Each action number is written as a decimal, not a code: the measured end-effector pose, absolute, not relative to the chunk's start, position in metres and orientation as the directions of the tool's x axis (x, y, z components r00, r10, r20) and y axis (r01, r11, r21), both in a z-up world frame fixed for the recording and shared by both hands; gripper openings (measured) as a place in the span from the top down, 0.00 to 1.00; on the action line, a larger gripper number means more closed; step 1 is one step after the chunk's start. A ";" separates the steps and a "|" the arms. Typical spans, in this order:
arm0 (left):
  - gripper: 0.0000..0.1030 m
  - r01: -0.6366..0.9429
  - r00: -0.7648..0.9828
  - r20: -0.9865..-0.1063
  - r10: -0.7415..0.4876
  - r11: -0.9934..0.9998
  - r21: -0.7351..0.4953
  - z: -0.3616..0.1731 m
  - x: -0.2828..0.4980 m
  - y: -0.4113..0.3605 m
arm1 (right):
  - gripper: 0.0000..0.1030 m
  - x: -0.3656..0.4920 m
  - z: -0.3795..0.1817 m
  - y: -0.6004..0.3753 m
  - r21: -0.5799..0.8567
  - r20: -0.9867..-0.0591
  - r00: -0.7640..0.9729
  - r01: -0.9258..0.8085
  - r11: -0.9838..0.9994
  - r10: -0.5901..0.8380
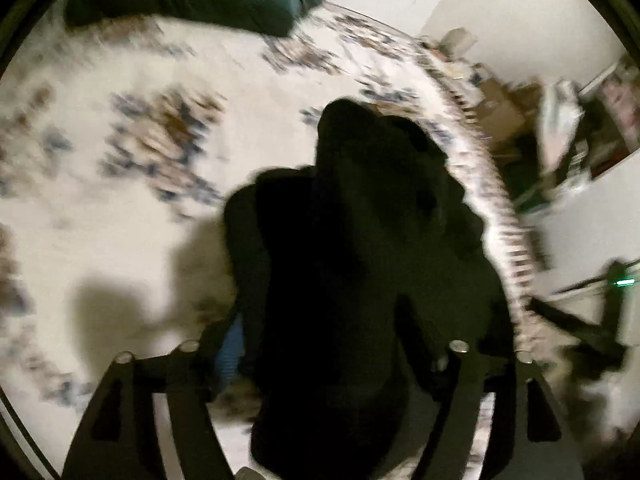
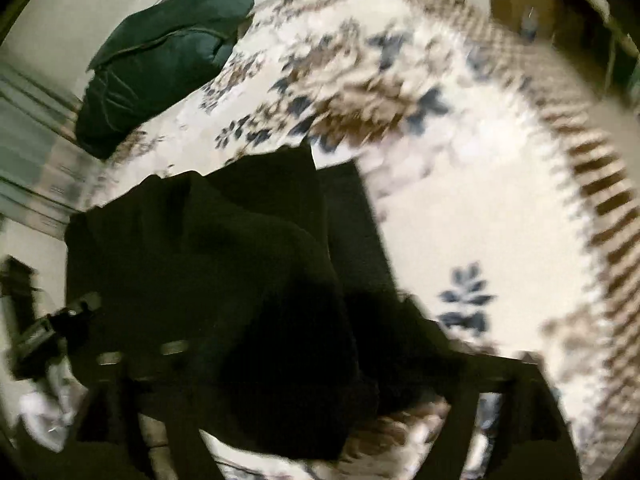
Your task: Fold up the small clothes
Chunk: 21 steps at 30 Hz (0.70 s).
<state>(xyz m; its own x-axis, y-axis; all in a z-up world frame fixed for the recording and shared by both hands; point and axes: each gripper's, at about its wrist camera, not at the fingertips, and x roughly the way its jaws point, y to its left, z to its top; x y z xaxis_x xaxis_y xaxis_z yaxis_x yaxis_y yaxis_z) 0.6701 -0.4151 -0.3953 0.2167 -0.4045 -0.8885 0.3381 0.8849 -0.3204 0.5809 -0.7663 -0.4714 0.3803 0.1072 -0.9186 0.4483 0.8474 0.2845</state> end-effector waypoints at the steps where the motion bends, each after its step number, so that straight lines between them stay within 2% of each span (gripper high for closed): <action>1: 0.24 0.339 0.274 -0.894 -0.355 0.906 -0.256 -0.381 0.656 -0.414 | 0.04 0.575 -0.461 -0.760 0.245 -0.922 0.381 0.452 0.858 0.062; 4: 0.09 0.324 0.356 -0.882 -0.308 0.926 -0.193 -0.353 0.623 -0.406 | 0.00 0.552 -0.432 -0.730 0.092 -0.926 0.367 0.451 0.888 -0.091; 6: 0.05 0.314 0.386 -0.881 -0.274 0.937 -0.154 -0.339 0.605 -0.407 | 0.00 0.534 -0.416 -0.709 0.034 -0.917 0.370 0.451 0.892 -0.152; 10: 0.04 0.320 0.427 -0.881 -0.204 0.945 -0.064 -0.311 0.567 -0.408 | 0.00 0.498 -0.383 -0.670 -0.010 -0.901 0.382 0.461 0.888 -0.208; 21: 0.04 0.359 0.493 -0.840 -0.228 0.933 -0.043 -0.198 0.450 -0.360 | 0.00 0.374 -0.231 -0.564 -0.053 -0.819 0.483 0.475 0.878 -0.311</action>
